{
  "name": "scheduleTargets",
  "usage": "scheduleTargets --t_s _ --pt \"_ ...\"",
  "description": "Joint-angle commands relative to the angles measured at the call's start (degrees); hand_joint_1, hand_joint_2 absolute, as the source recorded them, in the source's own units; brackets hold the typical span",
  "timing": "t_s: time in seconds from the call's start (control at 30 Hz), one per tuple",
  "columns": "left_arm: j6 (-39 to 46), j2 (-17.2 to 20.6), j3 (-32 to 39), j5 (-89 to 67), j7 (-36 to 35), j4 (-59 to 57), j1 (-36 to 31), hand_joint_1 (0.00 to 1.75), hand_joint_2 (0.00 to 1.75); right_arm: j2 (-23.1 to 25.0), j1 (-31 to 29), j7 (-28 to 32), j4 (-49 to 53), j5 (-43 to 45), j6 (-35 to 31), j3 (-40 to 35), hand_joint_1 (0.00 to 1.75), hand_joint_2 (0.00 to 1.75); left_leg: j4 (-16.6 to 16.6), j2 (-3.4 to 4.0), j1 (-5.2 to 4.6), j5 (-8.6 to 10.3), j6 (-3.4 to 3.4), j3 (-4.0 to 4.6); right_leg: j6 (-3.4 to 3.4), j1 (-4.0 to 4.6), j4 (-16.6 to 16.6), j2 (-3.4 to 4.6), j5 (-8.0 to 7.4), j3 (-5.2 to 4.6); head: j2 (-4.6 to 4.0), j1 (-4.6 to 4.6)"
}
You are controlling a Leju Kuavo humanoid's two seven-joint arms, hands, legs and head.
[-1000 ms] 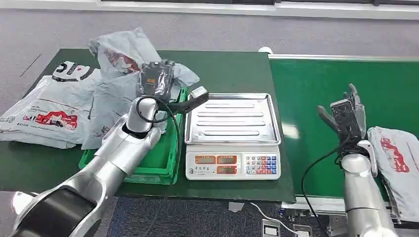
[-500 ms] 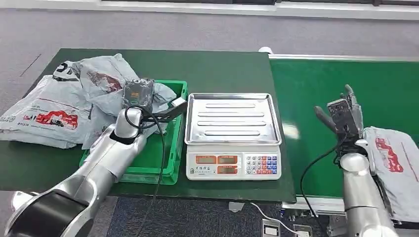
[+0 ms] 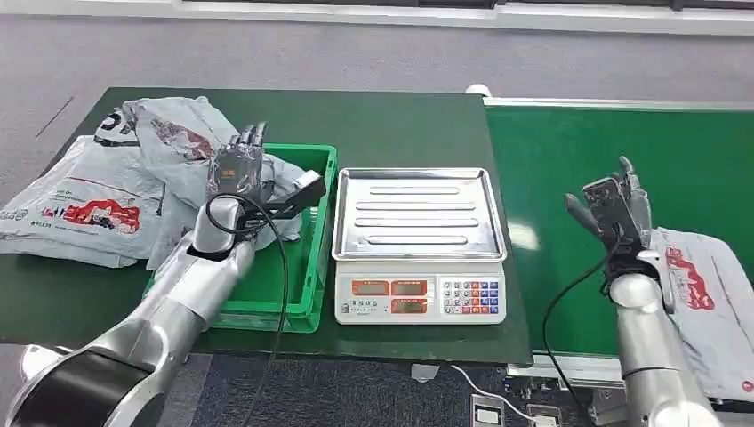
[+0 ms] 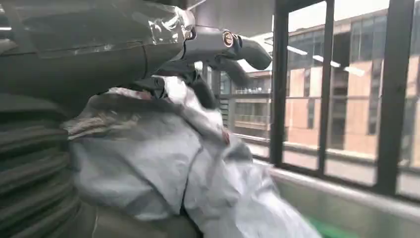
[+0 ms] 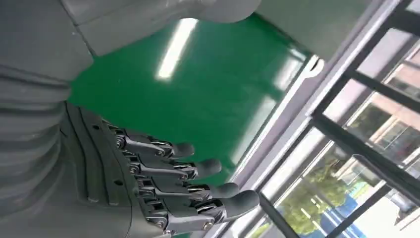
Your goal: Moved the parcel from conveyor to table for the left to box.
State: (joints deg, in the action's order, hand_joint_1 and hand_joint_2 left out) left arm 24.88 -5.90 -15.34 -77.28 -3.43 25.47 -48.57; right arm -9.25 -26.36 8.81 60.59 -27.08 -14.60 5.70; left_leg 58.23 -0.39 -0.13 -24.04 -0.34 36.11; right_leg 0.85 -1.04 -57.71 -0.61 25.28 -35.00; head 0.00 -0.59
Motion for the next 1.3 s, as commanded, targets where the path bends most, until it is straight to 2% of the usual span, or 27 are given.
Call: scheduleTargets --t_s 0.03,0.2,0.27,0.3,0.33,0.37,0.47,0.53,0.6,0.67,0.83,0.9,1.03,1.3 --pt "4.18 -1.98 4.57 11.34 5.74 10.91 2.91 0.0 1.75 0.84 1.67 -2.31 -4.39 -3.43 -1.6 -0.48 0.0 1.75 -0.07 0.0 0.08 -0.04 -0.02 -0.17 -0.05 0.08 0.16 0.01 0.01 0.21 0.0 0.0" --pt "3.08 -2.78 4.67 18.25 9.71 12.08 1.94 0.0 1.75 -0.29 3.02 -3.65 -4.24 -6.08 -2.63 0.06 0.0 1.75 -0.18 0.13 0.13 -0.11 -0.07 -0.43 -0.12 0.14 0.29 0.15 0.02 0.45 0.0 0.0" --pt "-5.08 -4.06 7.66 32.63 16.47 13.85 2.04 0.0 1.75 -2.48 5.33 -5.33 -4.59 -11.17 -5.78 -0.04 0.0 1.75 -0.16 0.01 0.11 -0.07 -0.06 -0.34 -0.1 0.13 0.26 0.03 0.02 0.4 0.0 0.0" --pt "-10.33 -3.9 8.35 39.64 18.32 14.53 2.34 0.0 1.75 -3.17 6.16 -5.35 -5.75 -12.55 -6.4 0.51 0.0 1.75 -0.08 -0.11 0.12 -0.05 -0.03 -0.21 -0.07 0.13 0.21 -0.1 0.03 0.31 0.0 0.0" --pt "-10.29 -3.8 8.13 39.88 18.3 14.6 2.41 0.0 1.75 -3.36 6.39 -5.21 -5.92 -12.73 -6.54 0.66 0.0 1.75 -0.11 -0.25 0.15 -0.04 -0.03 -0.25 -0.07 0.16 0.28 -0.24 0.05 0.41 0.0 0.0" --pt "-17.85 -4.48 11.12 50.57 19.48 14.38 2.59 0.0 1.75 -3.76 7.26 -6.21 -7.28 -15.15 -9.04 1.78 0.0 1.75 -0.12 -0.25 0.17 -0.05 -0.03 -0.29 -0.07 0.18 0.29 -0.24 0.06 0.44 0.0 0.0" --pt "-24.66 -3.62 10.85 58.76 19.49 10.55 1.41 0.0 1.75 -4.64 9.96 -8.81 -8.77 -20.1 -13.11 4.44 0.0 1.75 -0.19 -0.25 0.13 -0.06 0.0 -0.38 -0.05 0.13 0.35 -0.28 0.06 0.51 0.0 0.0" --pt "-24.79 -2.96 9.31 60.44 20.24 8.7 0.66 0.0 1.75 -4.34 11.24 -8.52 -8.24 -21.65 -12.85 6.71 0.0 1.75 -0.15 -0.18 0.11 -0.07 -0.02 -0.32 -0.04 0.11 0.3 -0.19 0.06 0.44 0.0 0.0" --pt "-25.72 -2.52 9.11 61.65 20.59 8.39 0.84 0.0 1.75 -4.37 12.99 -11.94 -7.81 -24.95 -12.67 8.0 0.0 1.75 -0.09 -0.2 0.07 -0.06 -0.02 -0.23 -0.05 0.08 0.2 -0.21 0.08 0.32 0.0 0.0" --pt "-30.77 -2.31 9.16 65.47 21.68 9.16 2.04 0.0 1.75 -4.22 14.99 -15.21 -6.75 -28.59 -10.9 10.23 0.0 1.75 -0.12 -0.18 0.07 -0.1 -0.03 -0.3 -0.07 0.08 0.22 -0.19 0.11 0.39 0.0 0.0" --pt "-31.16 -2.22 8.23 66.51 21.71 10.02 2.69 0.0 1.75 -3.8 14.83 -15.12 -6.6 -29.79 -10.01 11.49 0.0 1.75 -0.08 -0.04 0.02 -0.13 0.0 -0.19 -0.05 0.03 0.13 -0.07 0.08 0.21 0.0 0.0" --pt "-35.33 -2.54 8.03 69.36 21.92 10.5 3.57 0.0 1.75 -4.75 15.08 -19.21 -7.88 -33.26 -8.62 12.32 0.0 1.75 -0.05 0.04 0.02 -0.13 0.0 -0.12 -0.05 0.03 0.11 0.0 0.06 0.12 0.0 0.0" --pt "-33.94 -3.19 3.3 69.02 22.04 16.12 8.89 0.0 1.75 -5.12 17.24 -23.7 -8.97 -37.29 -2.42 15.7 0.0 1.75 -0.19 -0.12 0.05 -0.14 0.01 -0.36 -0.05 0.07 0.31 -0.14 0.11 0.42 0.0 0.0" --pt "-33.35 -2.86 2.62 69.25 21.55 17.11 9.38 0.0 1.75 -4.45 17.27 -23.63 -8.53 -38.12 -2.27 16.16 0.0 1.75 -0.08 0.1 0.01 -0.22 0.02 -0.22 -0.07 0.01 0.15 0.09 0.09 0.18 0.0 0.0"
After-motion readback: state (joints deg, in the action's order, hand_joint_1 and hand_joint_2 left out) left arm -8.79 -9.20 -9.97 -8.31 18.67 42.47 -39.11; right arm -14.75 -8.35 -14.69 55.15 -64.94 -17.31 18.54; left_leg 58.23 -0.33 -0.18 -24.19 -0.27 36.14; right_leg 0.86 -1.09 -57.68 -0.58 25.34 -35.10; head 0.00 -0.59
